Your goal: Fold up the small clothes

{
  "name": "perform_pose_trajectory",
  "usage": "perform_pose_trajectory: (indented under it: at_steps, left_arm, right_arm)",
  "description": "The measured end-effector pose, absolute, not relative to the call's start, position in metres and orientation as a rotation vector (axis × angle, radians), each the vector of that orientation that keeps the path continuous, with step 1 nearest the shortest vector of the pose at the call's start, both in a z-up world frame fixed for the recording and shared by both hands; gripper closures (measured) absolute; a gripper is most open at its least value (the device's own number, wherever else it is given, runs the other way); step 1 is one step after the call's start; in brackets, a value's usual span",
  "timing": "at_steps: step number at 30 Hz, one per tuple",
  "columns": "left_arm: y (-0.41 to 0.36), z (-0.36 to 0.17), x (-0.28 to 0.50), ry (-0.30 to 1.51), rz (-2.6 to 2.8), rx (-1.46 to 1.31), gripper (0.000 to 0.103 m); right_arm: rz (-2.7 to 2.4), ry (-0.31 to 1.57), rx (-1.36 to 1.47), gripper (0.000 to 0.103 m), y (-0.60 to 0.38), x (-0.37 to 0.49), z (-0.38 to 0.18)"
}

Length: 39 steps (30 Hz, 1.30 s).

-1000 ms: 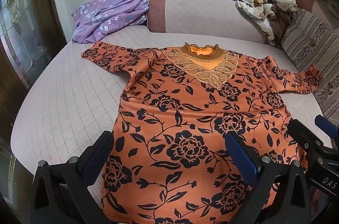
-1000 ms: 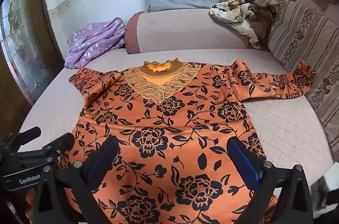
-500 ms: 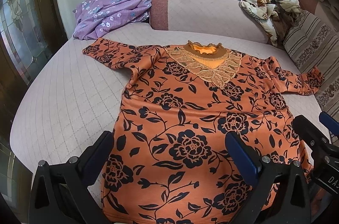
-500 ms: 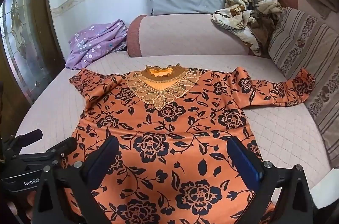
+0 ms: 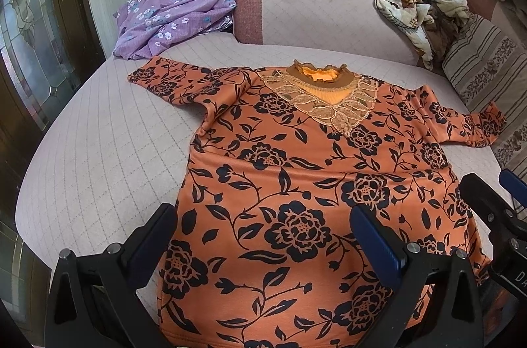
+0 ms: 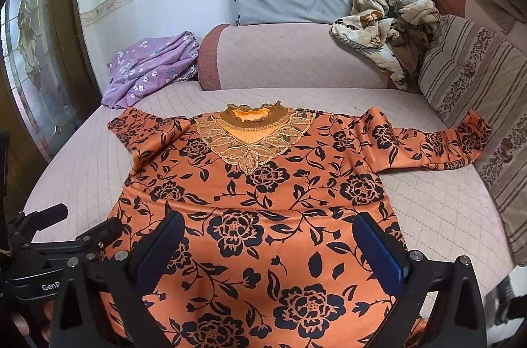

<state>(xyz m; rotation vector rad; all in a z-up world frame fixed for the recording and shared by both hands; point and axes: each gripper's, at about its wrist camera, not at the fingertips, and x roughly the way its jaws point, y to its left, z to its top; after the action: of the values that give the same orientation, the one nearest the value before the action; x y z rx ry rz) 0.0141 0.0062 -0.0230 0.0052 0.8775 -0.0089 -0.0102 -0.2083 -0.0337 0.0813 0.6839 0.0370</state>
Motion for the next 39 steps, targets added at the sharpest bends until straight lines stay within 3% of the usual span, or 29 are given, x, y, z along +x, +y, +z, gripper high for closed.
perform_pose_trajectory:
  at_steps: [39]
  left_arm:
    - [0.004,-0.031,0.024,0.905,-0.006,0.014,0.0]
  right_arm:
    - [0.055,0.692,0.078,0.0,-0.202,0.003,-0.038]
